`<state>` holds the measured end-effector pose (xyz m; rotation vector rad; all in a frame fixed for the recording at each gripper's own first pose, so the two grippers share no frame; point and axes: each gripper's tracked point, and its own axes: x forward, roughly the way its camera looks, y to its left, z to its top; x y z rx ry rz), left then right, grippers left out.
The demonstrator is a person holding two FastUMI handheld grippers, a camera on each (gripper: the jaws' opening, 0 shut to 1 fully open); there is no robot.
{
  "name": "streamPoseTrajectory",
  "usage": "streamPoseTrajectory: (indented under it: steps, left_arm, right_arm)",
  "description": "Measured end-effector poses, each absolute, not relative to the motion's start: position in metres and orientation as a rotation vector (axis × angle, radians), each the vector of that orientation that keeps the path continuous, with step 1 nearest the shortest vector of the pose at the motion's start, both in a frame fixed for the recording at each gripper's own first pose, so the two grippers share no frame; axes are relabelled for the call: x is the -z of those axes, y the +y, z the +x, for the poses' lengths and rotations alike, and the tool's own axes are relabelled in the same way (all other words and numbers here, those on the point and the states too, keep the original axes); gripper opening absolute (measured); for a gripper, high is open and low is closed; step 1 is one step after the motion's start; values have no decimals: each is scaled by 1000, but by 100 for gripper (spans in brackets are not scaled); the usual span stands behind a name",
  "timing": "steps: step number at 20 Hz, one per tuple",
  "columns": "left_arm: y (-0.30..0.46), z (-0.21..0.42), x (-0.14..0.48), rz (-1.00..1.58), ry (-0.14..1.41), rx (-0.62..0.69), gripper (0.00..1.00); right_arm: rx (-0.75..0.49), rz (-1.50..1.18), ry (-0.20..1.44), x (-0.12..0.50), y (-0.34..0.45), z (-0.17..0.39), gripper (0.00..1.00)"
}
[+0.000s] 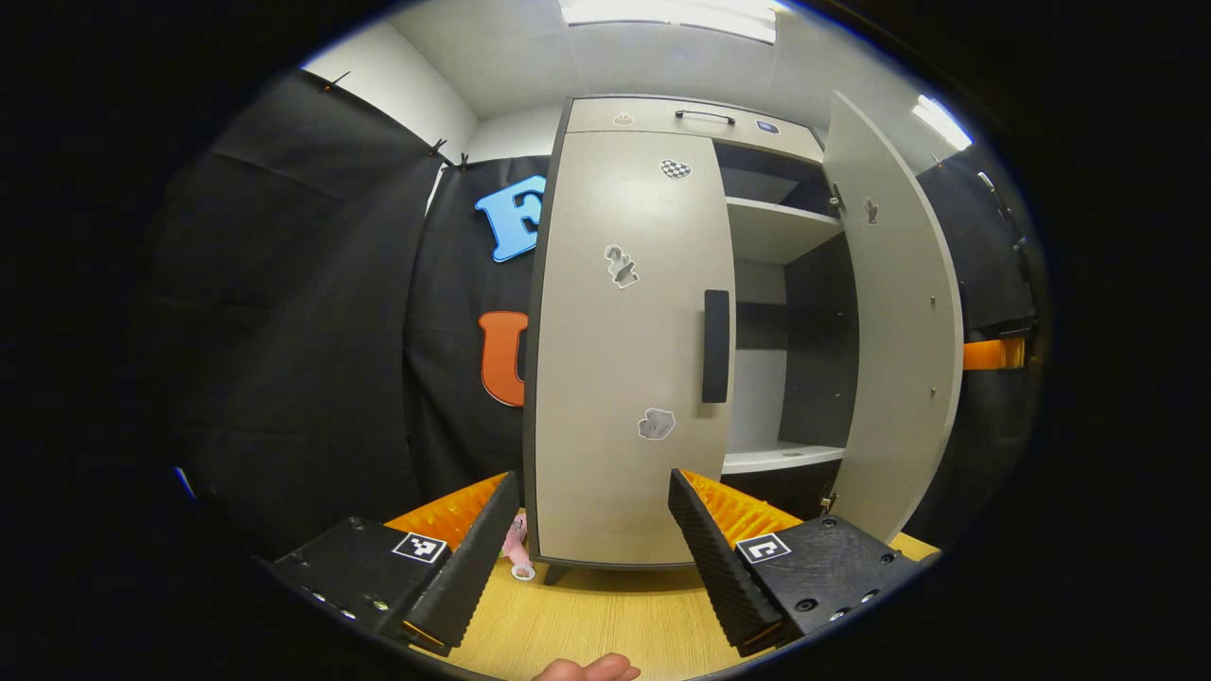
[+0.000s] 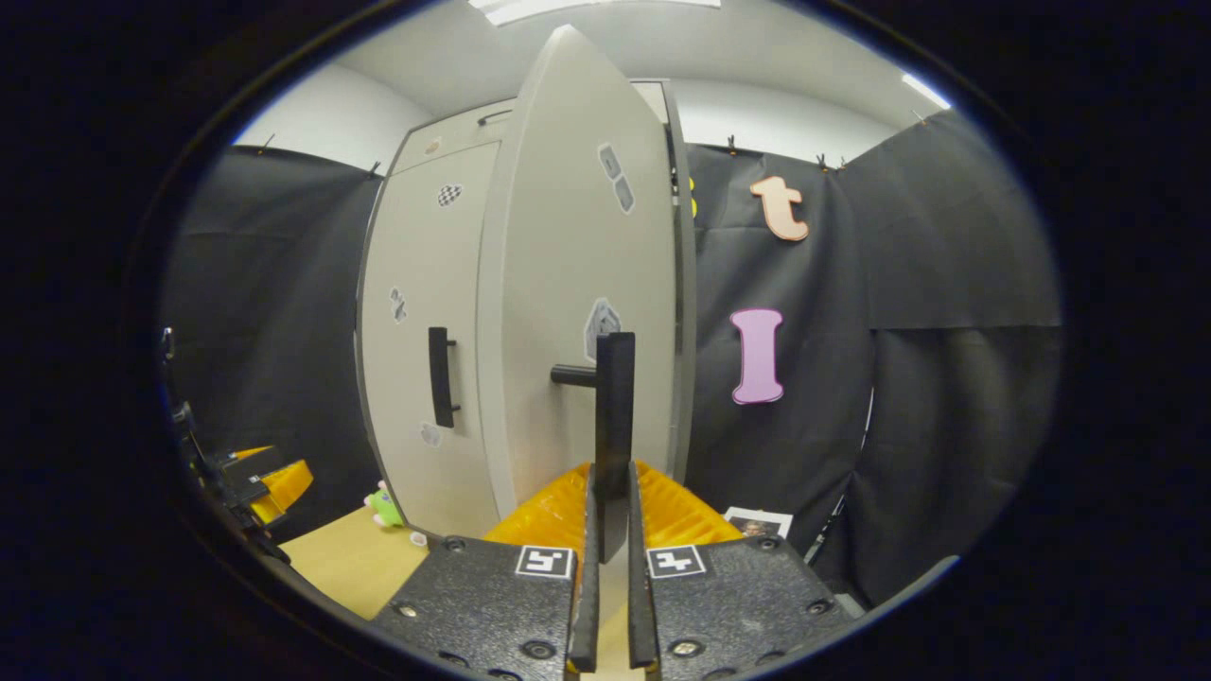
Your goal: Open the right door of the double-door shoe cabinet with the right hand, and open the left door with the left hand.
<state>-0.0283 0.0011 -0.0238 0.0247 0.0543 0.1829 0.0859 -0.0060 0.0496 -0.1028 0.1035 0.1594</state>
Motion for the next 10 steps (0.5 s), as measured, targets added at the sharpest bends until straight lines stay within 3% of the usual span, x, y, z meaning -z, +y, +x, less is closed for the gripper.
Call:
streamPoseTrajectory:
  steps: [8,10]
  left_arm:
    - [-11,-26,23,36,48,-181,95]
    - [-13,-24,24,30,49,-179,95]
  right_arm:
    - [25,-97,68,-57,-44,89,7]
    - [-1,-40,65,-56,-36,89,4]
